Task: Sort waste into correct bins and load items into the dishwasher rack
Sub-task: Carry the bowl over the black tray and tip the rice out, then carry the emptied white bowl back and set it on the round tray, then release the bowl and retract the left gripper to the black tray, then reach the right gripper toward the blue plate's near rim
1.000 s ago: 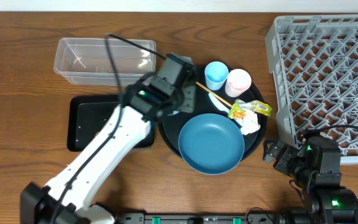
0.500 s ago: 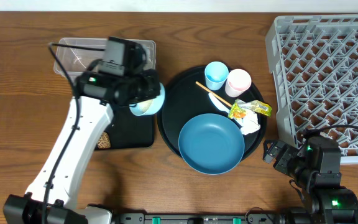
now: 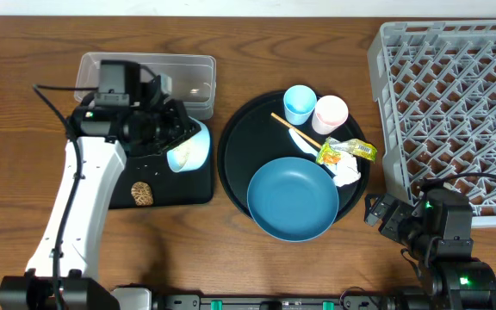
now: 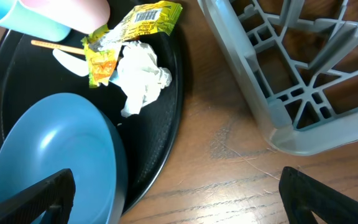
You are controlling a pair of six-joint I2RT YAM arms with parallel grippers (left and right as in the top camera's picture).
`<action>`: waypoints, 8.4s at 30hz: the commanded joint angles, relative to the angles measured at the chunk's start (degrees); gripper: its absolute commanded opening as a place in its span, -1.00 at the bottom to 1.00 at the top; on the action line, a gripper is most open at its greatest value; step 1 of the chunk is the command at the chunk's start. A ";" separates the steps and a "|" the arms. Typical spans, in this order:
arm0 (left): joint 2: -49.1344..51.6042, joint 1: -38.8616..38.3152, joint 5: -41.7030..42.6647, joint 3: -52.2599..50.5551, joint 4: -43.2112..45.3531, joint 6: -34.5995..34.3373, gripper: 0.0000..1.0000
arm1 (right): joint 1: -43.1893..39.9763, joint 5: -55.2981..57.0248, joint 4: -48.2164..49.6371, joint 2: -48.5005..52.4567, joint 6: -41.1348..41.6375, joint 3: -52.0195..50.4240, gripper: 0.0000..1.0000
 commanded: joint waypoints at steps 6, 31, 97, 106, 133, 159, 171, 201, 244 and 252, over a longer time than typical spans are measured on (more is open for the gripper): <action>-1.05 8.35 14.29 -8.39 5.14 0.81 -0.88 | -0.37 0.61 -0.04 -0.13 -0.81 0.92 0.99; -0.81 27.56 35.69 -20.11 15.52 3.98 -0.88 | -0.37 0.61 -0.04 -0.13 -0.81 0.94 0.99; 1.49 29.75 36.00 -20.13 25.75 0.94 -0.88 | -0.37 0.61 -0.04 -0.13 -0.81 0.92 0.99; 1.51 29.75 40.11 -20.13 26.18 -0.46 -0.87 | -0.37 0.61 -0.04 -0.13 -0.81 0.92 0.98; -15.65 4.81 17.49 -18.05 25.66 -2.91 -0.88 | -0.37 0.61 -0.07 -0.13 -0.81 0.92 0.99; 2.84 -27.98 -33.40 -18.05 48.59 0.96 -0.88 | -0.37 0.61 -0.04 -0.13 -0.81 0.92 0.98; 4.57 -29.46 -32.09 -18.08 46.69 -0.74 -0.86 | -0.37 0.61 -0.07 -0.13 -0.81 0.92 0.98; -22.91 -30.84 -33.24 -17.70 26.12 -0.74 0.83 | -0.37 0.61 -0.04 -0.13 -0.81 0.92 0.99; -38.69 -29.51 -52.94 -17.77 -1.33 -0.74 0.95 | -0.37 8.26 -0.68 -0.09 -2.10 0.92 0.98; -38.69 -29.51 -52.94 -17.77 -1.33 -0.74 0.96 | -0.35 -19.26 -1.01 -0.09 7.39 0.92 0.99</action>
